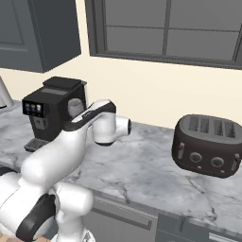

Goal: Retrieve the wine glasses from the counter and place one next to each plate.

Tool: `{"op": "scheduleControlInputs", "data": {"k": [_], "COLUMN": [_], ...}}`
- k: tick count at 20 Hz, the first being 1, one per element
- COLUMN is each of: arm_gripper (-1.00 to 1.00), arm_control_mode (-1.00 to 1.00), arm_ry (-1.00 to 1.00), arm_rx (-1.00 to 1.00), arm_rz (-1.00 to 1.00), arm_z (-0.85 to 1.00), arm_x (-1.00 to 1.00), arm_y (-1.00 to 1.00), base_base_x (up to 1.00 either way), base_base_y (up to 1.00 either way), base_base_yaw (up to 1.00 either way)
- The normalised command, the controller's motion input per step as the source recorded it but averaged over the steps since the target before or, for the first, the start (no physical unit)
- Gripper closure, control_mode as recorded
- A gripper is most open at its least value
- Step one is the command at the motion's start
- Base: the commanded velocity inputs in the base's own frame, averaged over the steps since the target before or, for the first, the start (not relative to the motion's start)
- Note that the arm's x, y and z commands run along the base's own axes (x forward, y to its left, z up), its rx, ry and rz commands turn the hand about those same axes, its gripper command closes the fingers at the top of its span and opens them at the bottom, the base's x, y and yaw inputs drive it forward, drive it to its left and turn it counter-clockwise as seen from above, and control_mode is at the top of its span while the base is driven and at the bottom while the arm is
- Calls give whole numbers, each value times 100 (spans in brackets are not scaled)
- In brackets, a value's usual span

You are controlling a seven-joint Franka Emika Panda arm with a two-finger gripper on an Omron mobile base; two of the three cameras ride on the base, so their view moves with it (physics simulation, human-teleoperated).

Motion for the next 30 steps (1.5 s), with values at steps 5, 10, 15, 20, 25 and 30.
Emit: {"op": "scheduleControlInputs", "data": {"k": [5, 10, 15, 20, 25, 30], "arm_gripper": [100, 100, 100, 100, 100, 100], "arm_control_mode": [-100, -100, -100, -100, 100, 100], "arm_ry": [-1, -11, -17, -24, -9, 0], "arm_rx": [-3, 0, 0, 0, 0, 0], "arm_rz": [-5, -7, -5, 0, -1, 0], "arm_z": [100, 78, 61, 42, 1, 0], "arm_x": [-51, -39, -54, -95, -40, 0], "arm_y": [0, -21, -11, -17, -8, 0], "base_base_x": [0, 0, 0, 0, -60, -100], "base_base_y": [0, 0, 0, 0, -5, 0], "base_base_yaw": [0, 0, 0, 0, -3, -1]}}
